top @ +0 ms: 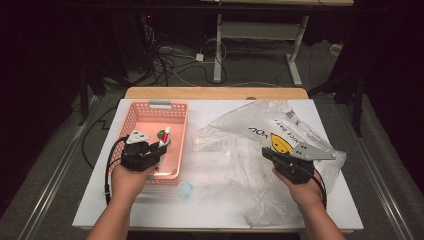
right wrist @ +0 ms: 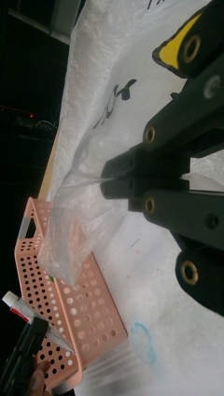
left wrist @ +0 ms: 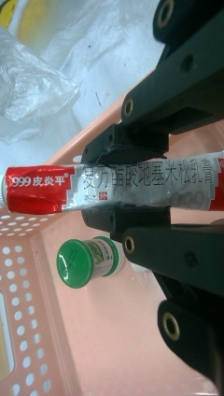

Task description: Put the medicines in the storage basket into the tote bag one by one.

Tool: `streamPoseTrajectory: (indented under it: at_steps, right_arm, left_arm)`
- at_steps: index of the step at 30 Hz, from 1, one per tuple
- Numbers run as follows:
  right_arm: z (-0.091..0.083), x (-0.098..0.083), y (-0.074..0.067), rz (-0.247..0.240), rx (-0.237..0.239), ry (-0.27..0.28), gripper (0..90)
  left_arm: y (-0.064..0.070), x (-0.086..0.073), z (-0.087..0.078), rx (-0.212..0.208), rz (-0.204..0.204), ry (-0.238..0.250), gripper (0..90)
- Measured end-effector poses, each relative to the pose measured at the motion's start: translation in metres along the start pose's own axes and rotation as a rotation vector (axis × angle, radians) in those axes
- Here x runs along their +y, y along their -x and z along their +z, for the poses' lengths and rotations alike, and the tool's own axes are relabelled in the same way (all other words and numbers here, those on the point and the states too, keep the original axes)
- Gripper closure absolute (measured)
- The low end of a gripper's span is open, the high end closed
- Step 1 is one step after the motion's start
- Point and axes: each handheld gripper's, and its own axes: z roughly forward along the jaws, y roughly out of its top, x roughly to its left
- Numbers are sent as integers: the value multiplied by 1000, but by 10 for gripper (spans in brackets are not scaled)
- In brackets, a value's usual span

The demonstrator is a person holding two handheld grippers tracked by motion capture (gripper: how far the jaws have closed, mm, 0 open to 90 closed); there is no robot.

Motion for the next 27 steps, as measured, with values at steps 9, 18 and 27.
streamPoseTrajectory:
  at_steps: [9, 18, 27]
  right_arm:
    - [0, -1, -1, -4, -1, -4, 900]
    - [1, -2, -2, -14, -3, -8, 900]
    - [0, -1, -3, -14, -1, -2, 900]
  left_arm:
    - [4, -21, -10, -5, -19, 125, 687]
    - [8, -17, -17, -24, -12, 188, 687]
    - [24, -10, -22, -56, 23, 215, 687]
